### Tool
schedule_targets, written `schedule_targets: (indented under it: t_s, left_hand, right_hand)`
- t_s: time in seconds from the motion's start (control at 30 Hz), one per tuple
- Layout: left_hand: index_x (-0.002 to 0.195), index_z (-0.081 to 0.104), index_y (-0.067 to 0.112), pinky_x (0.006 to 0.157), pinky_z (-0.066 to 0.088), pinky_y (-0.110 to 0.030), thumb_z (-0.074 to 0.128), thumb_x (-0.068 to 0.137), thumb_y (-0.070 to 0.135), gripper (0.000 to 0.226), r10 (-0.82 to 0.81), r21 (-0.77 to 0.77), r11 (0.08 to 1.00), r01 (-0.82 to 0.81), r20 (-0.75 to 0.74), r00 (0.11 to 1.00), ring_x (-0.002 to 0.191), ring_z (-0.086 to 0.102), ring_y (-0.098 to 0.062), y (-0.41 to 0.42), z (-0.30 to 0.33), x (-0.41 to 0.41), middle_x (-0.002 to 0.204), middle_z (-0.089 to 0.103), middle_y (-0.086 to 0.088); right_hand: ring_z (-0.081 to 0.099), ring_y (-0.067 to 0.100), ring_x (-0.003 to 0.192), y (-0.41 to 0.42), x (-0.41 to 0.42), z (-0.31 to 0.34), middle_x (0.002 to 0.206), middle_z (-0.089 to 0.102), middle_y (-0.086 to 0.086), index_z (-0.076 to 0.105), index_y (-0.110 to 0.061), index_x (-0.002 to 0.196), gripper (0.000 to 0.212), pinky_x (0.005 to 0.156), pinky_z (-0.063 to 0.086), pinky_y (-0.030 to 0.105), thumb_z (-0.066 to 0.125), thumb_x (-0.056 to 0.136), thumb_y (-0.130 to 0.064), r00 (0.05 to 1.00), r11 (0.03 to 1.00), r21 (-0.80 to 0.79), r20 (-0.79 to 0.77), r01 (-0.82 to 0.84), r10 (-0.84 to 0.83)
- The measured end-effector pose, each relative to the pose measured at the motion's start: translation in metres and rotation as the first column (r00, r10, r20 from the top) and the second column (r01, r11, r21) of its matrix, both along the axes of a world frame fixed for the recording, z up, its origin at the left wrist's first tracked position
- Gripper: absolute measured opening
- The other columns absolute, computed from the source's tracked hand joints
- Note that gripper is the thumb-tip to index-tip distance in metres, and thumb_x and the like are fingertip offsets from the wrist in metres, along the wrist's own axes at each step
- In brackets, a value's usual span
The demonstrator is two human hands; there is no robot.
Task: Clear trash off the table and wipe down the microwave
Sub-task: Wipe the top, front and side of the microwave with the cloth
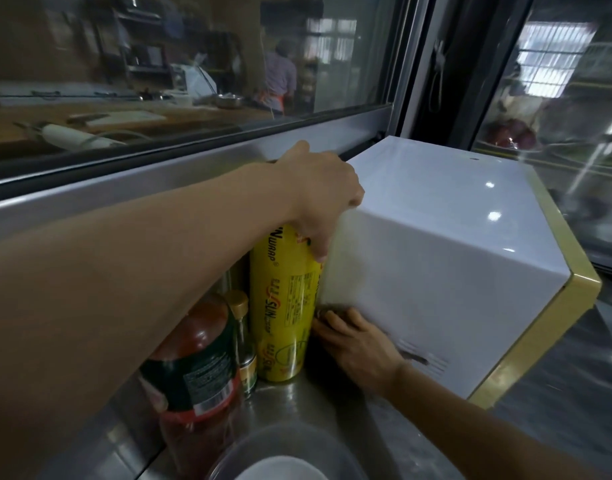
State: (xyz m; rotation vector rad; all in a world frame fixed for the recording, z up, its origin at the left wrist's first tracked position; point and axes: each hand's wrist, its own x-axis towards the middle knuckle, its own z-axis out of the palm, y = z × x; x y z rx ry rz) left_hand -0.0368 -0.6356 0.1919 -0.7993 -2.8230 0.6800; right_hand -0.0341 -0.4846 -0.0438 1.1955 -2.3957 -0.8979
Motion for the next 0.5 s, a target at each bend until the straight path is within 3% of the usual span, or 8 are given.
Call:
schedule_targets:
  t_s: [0.17, 0.3, 0.5]
  left_hand:
    - [0.127, 0.051, 0.029, 0.094, 0.032, -0.046, 0.07, 0.058, 0.069, 0.082, -0.021, -0.036, 0.999, 0.019, -0.061, 0.998, 0.122, 0.04, -0.024, -0.001, -0.002, 0.001, 0.13, 0.051, 0.003]
    - [0.13, 0.048, 0.03, 0.096, 0.03, -0.046, 0.063, 0.06, 0.075, 0.084, -0.041, -0.093, 0.995, 0.028, -0.138, 0.99, 0.121, 0.039, -0.023, -0.002, -0.006, 0.006, 0.129, 0.053, 0.002]
    - [0.135, 0.042, 0.024, 0.11, 0.016, -0.052, 0.058, 0.067, 0.073, 0.085, -0.067, -0.187, 0.982, 0.016, -0.271, 0.96, 0.134, 0.027, -0.024, 0.003, -0.017, 0.024, 0.138, 0.044, 0.001]
  right_hand:
    - [0.052, 0.017, 0.122, 0.002, -0.003, -0.017, 0.135, 0.053, -0.01, 0.072, -0.035, 0.1, 0.038, 0.096, 0.044, 0.031, 0.071, 0.066, -0.051, 1.0, 0.999, 0.042, -0.01, 0.016, -0.015]
    - [0.043, 0.027, 0.117, 0.036, 0.015, -0.026, 0.133, 0.055, -0.004, 0.073, -0.025, 0.103, 0.042, 0.094, 0.031, 0.039, 0.075, 0.064, -0.042, 0.999, 0.999, 0.039, -0.039, 0.033, -0.031]
    - [0.037, 0.028, 0.106, 0.11, 0.052, -0.034, 0.133, 0.038, 0.004, 0.072, -0.019, 0.107, 0.049, 0.086, 0.029, 0.039, 0.074, 0.061, -0.037, 0.994, 0.989, 0.1, -0.047, 0.107, -0.103]
